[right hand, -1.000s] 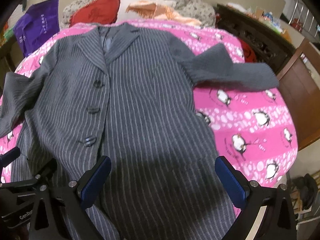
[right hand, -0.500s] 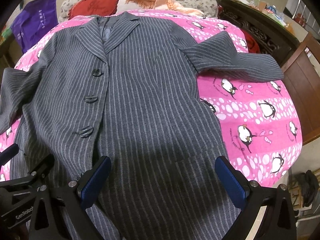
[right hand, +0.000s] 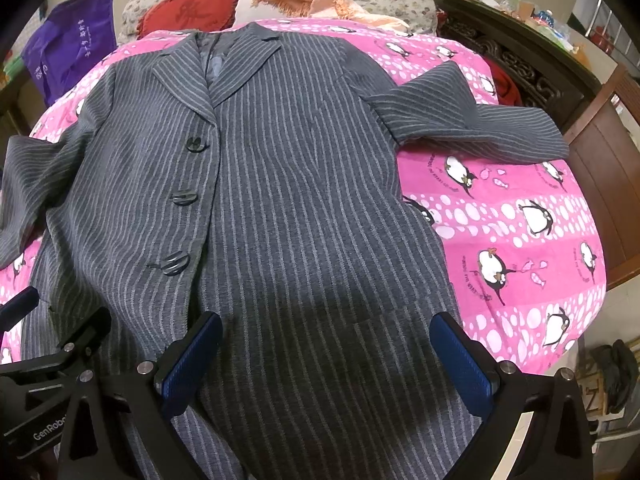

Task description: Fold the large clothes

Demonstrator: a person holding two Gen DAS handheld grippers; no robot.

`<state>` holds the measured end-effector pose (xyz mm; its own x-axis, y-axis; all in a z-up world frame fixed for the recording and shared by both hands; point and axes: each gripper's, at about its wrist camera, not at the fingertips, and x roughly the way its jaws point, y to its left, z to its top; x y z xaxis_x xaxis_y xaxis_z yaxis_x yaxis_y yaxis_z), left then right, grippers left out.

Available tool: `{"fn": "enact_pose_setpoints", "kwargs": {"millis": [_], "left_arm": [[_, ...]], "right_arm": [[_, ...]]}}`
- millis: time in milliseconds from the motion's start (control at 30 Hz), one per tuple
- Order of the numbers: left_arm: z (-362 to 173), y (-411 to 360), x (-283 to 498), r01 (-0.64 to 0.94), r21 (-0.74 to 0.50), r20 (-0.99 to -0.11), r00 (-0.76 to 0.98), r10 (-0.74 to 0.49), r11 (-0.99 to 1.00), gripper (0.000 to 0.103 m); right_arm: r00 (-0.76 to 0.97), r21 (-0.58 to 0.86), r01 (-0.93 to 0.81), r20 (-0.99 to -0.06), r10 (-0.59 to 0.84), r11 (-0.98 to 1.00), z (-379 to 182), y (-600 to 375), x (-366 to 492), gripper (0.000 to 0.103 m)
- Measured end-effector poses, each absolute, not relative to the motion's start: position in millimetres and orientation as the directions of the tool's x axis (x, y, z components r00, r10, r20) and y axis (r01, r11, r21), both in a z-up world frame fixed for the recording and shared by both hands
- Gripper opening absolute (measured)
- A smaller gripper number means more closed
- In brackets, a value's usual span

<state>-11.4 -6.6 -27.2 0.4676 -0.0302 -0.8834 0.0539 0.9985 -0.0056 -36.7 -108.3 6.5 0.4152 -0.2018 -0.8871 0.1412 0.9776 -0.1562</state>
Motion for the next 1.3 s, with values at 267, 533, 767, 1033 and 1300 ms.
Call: {"fn": "enact_pose_setpoints", "kwargs": {"millis": [267,533,767,1033,1300], "left_arm": [[-25,-3,-14,0.034,-0.004,-0.880,0.475,-0.020,0.999,0.103],[-26,-1,-15,0.028,-0.012,-0.880,0.475,-0.024,1.000,0.103],[-27,0,-17,0.022,-0.014,-0.881,0.472,-0.023,1.000,0.103],[-27,0,-17,0.023,-0.014,-0.882,0.471,-0.023,1.000,0.103],[-28,0,-18,0.023,-0.014,-0.882,0.470,-0.023,1.000,0.103]], "right_arm": [[0.424,-0.148,0.129,-0.885,-0.190,0.981,8,-103,-38,0.103],[0.434,-0.157,0.120,-0.880,-0.194,0.980,12,-98,-39,0.103],[0.432,-0.158,0.117,-0.881,-0.194,0.980,12,-96,-39,0.103],[0.432,-0.160,0.118,-0.880,-0.196,0.980,12,-96,-40,0.103],[0.433,-0.160,0.119,-0.880,-0.196,0.980,12,-96,-40,0.103]]}}
